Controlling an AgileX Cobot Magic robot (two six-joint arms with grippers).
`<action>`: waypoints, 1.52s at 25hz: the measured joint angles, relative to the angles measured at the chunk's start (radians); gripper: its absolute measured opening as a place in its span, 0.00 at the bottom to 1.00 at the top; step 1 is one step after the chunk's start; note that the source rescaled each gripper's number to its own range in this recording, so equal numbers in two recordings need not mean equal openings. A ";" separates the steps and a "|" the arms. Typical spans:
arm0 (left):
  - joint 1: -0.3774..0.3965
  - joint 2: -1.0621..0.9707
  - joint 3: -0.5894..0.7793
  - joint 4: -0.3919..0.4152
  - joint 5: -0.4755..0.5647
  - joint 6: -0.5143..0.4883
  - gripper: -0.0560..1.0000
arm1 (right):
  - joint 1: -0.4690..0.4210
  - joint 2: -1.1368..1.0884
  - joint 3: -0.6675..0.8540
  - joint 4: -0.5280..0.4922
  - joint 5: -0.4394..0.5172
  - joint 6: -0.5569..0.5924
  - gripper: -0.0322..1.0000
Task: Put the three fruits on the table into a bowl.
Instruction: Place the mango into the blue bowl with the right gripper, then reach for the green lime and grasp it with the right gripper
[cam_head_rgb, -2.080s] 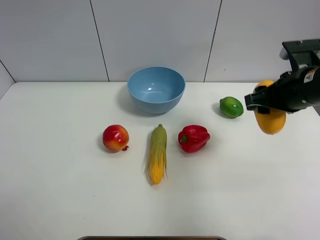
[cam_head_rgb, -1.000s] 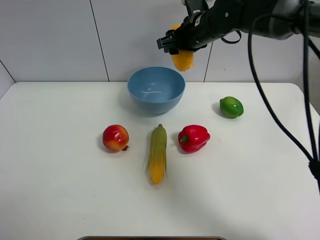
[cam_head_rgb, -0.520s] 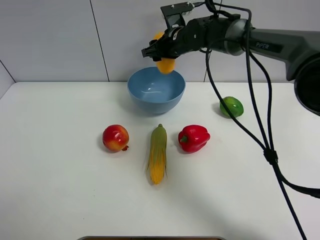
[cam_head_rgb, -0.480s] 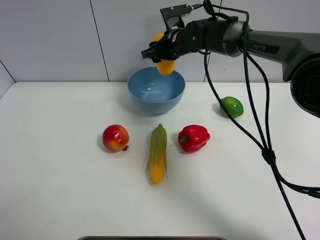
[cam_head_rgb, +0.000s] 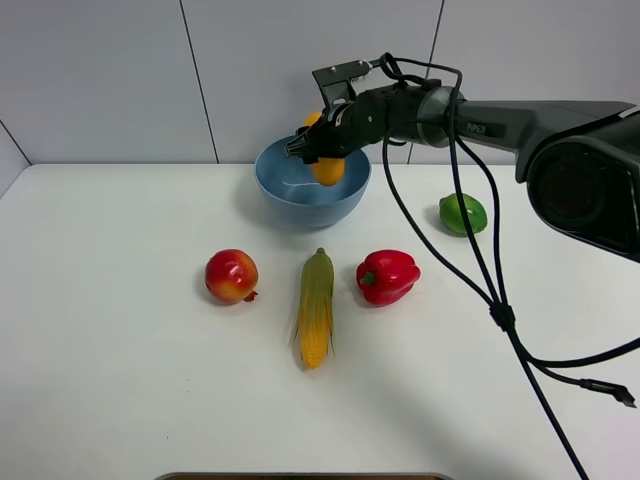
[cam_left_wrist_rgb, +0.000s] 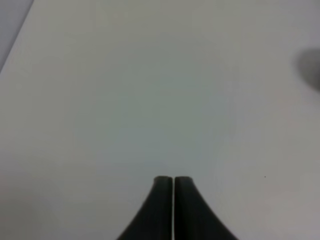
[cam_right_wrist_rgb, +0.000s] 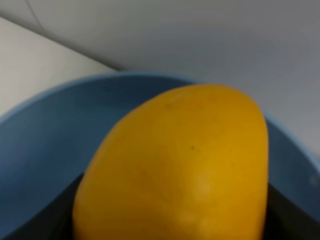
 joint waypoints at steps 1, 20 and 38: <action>0.000 0.000 0.000 0.000 0.000 0.000 0.05 | 0.004 0.007 0.000 0.000 0.000 0.000 0.59; 0.000 0.000 0.000 0.000 0.000 0.000 0.05 | 0.021 0.026 -0.002 0.002 0.005 0.000 0.62; 0.000 0.000 0.000 0.000 0.000 0.000 0.05 | 0.021 -0.043 -0.002 -0.024 0.122 0.011 0.95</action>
